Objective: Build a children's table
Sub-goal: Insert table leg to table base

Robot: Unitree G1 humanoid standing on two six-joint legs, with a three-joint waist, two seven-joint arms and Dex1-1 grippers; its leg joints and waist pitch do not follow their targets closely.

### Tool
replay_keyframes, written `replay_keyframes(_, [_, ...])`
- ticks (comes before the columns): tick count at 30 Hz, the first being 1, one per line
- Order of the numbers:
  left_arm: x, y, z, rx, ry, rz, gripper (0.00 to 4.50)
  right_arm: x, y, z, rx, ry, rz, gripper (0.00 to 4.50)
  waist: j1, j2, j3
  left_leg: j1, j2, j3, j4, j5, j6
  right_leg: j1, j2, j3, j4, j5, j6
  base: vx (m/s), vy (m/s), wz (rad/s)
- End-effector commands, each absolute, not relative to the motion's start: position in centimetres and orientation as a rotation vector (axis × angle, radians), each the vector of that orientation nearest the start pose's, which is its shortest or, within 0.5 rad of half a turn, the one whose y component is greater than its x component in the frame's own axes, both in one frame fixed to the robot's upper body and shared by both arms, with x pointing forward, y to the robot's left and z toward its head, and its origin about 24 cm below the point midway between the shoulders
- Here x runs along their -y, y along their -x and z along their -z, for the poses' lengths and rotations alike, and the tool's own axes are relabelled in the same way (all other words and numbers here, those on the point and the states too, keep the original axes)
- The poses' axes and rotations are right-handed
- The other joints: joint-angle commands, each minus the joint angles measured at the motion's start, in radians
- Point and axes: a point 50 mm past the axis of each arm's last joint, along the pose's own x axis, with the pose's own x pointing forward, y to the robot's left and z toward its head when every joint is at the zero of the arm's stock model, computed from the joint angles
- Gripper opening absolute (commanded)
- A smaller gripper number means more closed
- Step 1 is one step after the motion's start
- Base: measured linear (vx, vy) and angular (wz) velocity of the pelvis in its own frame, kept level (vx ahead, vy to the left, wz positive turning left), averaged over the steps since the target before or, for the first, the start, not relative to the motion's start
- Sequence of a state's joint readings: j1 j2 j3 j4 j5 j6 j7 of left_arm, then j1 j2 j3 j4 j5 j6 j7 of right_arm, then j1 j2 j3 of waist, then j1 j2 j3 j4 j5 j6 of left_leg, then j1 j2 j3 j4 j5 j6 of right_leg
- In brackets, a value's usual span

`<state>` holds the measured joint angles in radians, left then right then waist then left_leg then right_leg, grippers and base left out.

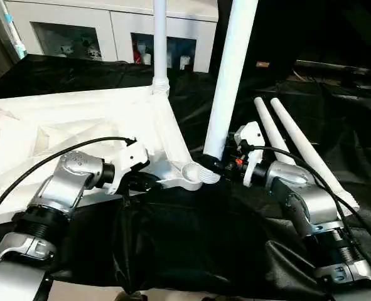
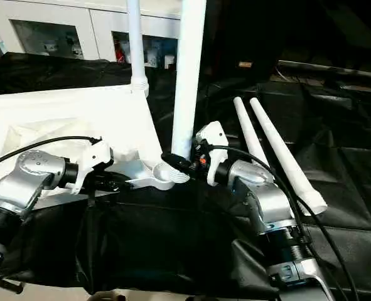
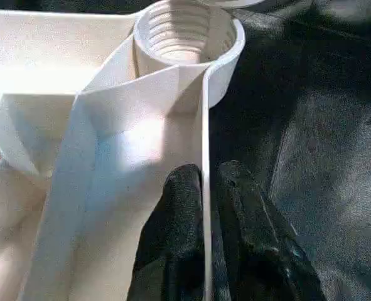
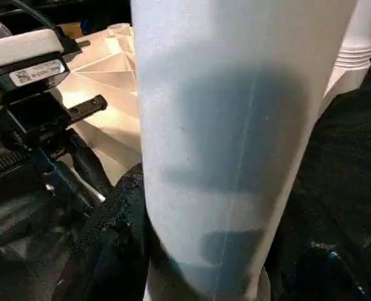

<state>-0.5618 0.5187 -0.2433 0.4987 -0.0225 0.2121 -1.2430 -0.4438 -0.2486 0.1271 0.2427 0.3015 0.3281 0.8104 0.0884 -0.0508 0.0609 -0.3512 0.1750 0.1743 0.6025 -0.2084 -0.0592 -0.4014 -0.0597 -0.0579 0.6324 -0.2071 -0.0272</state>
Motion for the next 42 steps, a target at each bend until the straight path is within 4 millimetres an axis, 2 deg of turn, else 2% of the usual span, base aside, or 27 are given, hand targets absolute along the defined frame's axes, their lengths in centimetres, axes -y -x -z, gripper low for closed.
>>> replay_keyframes(1, [-18.5,-31.4,-6.7,-0.547,-0.393,1.223,0.32,11.1,-31.5,-9.1,-0.147,-0.036,-0.999,1.91,0.001,0.003,-0.069,0.004,0.056,-0.014,-0.07,-0.041,0.035,0.06,-0.092,0.058,-0.057,-0.009,-0.241,0.0,0.0,0.0])
replay_keyframes(5, [-18.4,-31.3,-6.6,-0.546,-0.384,1.228,0.09,10.9,-31.7,-9.4,-0.138,-0.041,-1.003,1.91,0.001,0.001,-0.069,0.005,0.056,-0.014,-0.07,-0.039,0.032,0.06,-0.093,0.058,-0.057,-0.011,-0.24,0.0,0.0,0.0])
replay_keyframes(9, [-18.2,-31.1,-6.5,-0.547,-0.383,1.233,0.09,10.5,-31.9,-9.4,-0.138,-0.047,-1.006,1.91,0.001,-0.001,-0.07,0.004,0.055,-0.014,-0.069,-0.029,0.037,0.061,-0.094,0.058,-0.055,0.005,-0.242,0.0,0.0,0.0])
replay_keyframes(13, [-17.7,-31.0,-6.4,-0.544,-0.403,1.248,0.09,10.1,-32.1,-8.9,-0.184,-0.047,-1.0,1.91,0.001,0.001,-0.07,0.006,0.056,-0.014,-0.069,-0.03,0.034,0.059,-0.093,0.057,-0.055,0.003,-0.249,0.0,0.0,0.0])
replay_keyframes(18, [-17.2,-31.0,-6.0,-0.56,-0.462,1.268,0.09,9.9,-32.1,-7.8,-0.265,-0.016,-0.995,1.91,0.0,-0.003,-0.069,0.005,0.055,-0.013,-0.069,-0.02,0.035,0.061,-0.094,0.057,-0.054,0.013,-0.244,0.0,0.0,0.0])
replay_keyframes(24, [-16.6,-31.1,-6.4,-0.54,-0.464,1.287,0.09,9.8,-32.4,-7.5,-0.281,-0.031,-0.983,1.91,0.001,-0.004,-0.07,0.008,0.057,-0.014,-0.071,-0.037,0.017,0.059,-0.094,0.058,-0.054,0.007,-0.243,0.0,0.0,0.0])
replay_keyframes(29, [-15.5,-31.0,-6.6,-0.517,-0.481,1.341,0.09,9.4,-32.9,-6.9,-0.298,-0.038,-0.966,1.91,0.004,-0.004,-0.072,0.009,0.058,-0.013,-0.069,-0.023,0.02,0.059,-0.095,0.057,-0.05,0.045,-0.26,0.0,0.0,0.0])
replay_keyframes(31, [-14.8,-30.8,-6.7,-0.51,-0.498,1.376,0.09,9.3,-33.0,-6.8,-0.302,-0.057,-0.962,1.91,0.006,0.0,-0.072,0.009,0.057,-0.014,-0.07,-0.033,0.015,0.06,-0.095,0.057,-0.051,0.041,-0.258,0.0,0.0,0.0])
replay_keyframes(33, [-14.6,-30.8,-6.6,-0.505,-0.509,1.389,0.03,9.3,-33.0,-6.8,-0.304,-0.059,-0.963,1.91,0.006,-0.002,-0.071,0.009,0.058,-0.014,-0.071,-0.043,0.011,0.062,-0.095,0.057,-0.053,0.028,-0.253,0.0,0.0,0.0])
replay_keyframes(34, [-14.4,-30.9,-6.6,-0.503,-0.514,1.394,0.0,9.3,-33.0,-6.7,-0.306,-0.06,-0.964,1.91,0.006,0.003,-0.071,0.01,0.058,-0.015,-0.071,-0.047,0.009,0.061,-0.095,0.057,-0.053,0.023,-0.252,0.0,0.0,0.0])
replay_keyframes(35, [-14.2,-30.9,-6.6,-0.499,-0.523,1.403,0.0,9.4,-32.9,-6.7,-0.308,-0.06,-0.965,1.91,0.005,0.001,-0.071,0.01,0.058,-0.015,-0.072,-0.051,0.005,0.061,-0.094,0.057,-0.054,0.022,-0.249,0.0,0.0,0.0])
replay_keyframes(37, [-13.7,-31.0,-6.6,-0.483,-0.543,1.419,0.0,9.6,-32.7,-6.5,-0.312,-0.061,-0.966,1.91,0.007,0.006,-0.072,0.013,0.058,-0.015,-0.071,-0.05,0.001,0.06,-0.093,0.057,-0.053,0.034,-0.249,0.0,0.0,0.0])
replay_keyframes(38, [-13.7,-31.1,-6.6,-0.479,-0.547,1.422,0.0,9.6,-32.7,-6.5,-0.313,-0.061,-0.966,1.91,0.008,0.004,-0.072,0.013,0.057,-0.014,-0.072,-0.054,0.0,0.06,-0.092,0.057,-0.054,0.035,-0.248,0.0,0.0,0.0])
replay_keyframes(39, [-13.5,-31.1,-6.6,-0.474,-0.557,1.43,0.0,9.8,-32.6,-6.4,-0.315,-0.061,-0.964,1.91,0.01,0.012,-0.073,0.015,0.058,-0.014,-0.072,-0.064,-0.006,0.058,-0.092,0.057,-0.055,0.039,-0.25,0.0,0.0,0.0])
replay_keyframes(40, [-13.5,-31.1,-6.6,-0.474,-0.557,1.43,0.0,9.8,-32.6,-6.4,-0.315,-0.061,-0.964,1.91,0.011,0.008,-0.072,0.014,0.056,-0.013,-0.071,-0.066,-0.005,0.059,-0.091,0.058,-0.056,0.04,-0.249,0.0,0.0,0.0])
replay_keyframes(41, [-13.0,-31.3,-6.6,-0.46,-0.576,1.448,0.0,10.3,-32.2,-6.2,-0.315,-0.068,-0.954,1.91,0.016,0.024,-0.072,0.015,0.057,-0.016,-0.072,-0.076,-0.011,0.059,-0.093,0.058,-0.055,0.036,-0.25,0.0,0.0,0.0])
replay_keyframes(42, [-12.7,-31.3,-6.7,-0.456,-0.581,1.455,0.0,10.6,-32.0,-6.1,-0.314,-0.072,-0.947,1.91,0.019,0.025,-0.073,0.021,0.059,-0.014,-0.072,-0.086,-0.018,0.057,-0.09,0.057,-0.059,0.047,-0.245,0.0,0.0,0.0])
